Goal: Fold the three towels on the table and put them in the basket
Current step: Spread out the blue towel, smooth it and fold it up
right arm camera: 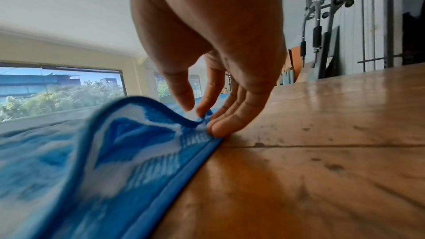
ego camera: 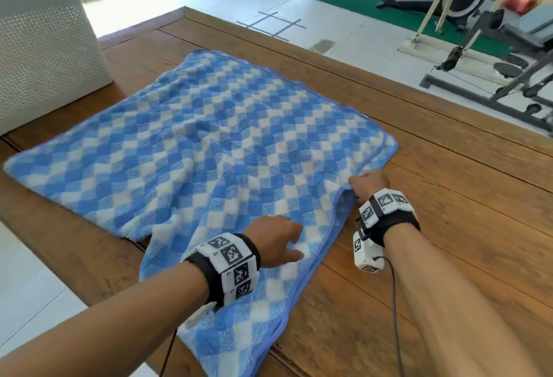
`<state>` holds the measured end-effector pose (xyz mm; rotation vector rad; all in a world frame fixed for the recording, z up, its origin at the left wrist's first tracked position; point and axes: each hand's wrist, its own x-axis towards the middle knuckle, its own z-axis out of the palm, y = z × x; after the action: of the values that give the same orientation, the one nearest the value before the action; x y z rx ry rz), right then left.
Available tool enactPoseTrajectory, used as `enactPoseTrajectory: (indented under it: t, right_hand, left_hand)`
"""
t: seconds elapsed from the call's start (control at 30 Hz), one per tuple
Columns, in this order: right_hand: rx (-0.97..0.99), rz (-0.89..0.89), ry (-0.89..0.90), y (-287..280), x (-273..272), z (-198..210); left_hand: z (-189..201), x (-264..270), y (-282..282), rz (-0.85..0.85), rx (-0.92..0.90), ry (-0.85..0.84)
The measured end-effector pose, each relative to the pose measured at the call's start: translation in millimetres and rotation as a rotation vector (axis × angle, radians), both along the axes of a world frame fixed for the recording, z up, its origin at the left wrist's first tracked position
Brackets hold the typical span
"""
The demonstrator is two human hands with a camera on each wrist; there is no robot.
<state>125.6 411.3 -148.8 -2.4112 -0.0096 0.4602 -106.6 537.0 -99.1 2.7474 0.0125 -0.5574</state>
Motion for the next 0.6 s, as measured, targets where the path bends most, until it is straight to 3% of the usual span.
enactPoseTrajectory:
  t: [0.13,0.27,0.5,0.6]
  right_hand:
    - [0.021,-0.065,-0.139,-1.0,24.3,-1.0]
    - [0.057,-0.098,-0.115,1.2,57.4,-9.6]
    - [0.112,-0.119,-0.128,9.6,95.6,-18.9]
    - [0.163,-0.212,-0.187,6.8,103.0,-0.6]
  left_hand:
    - [-2.1,29.0,-16.7,-0.019,0.060,-0.024]
    - [-22.6,39.9,-34.8,-0.037,0.107,0.066]
    - [-22.3,51.3,-21.7,-0.108,-0.001,0.140]
    - [-13.3,55.8,-15.6,-0.130,-0.106,0.155]
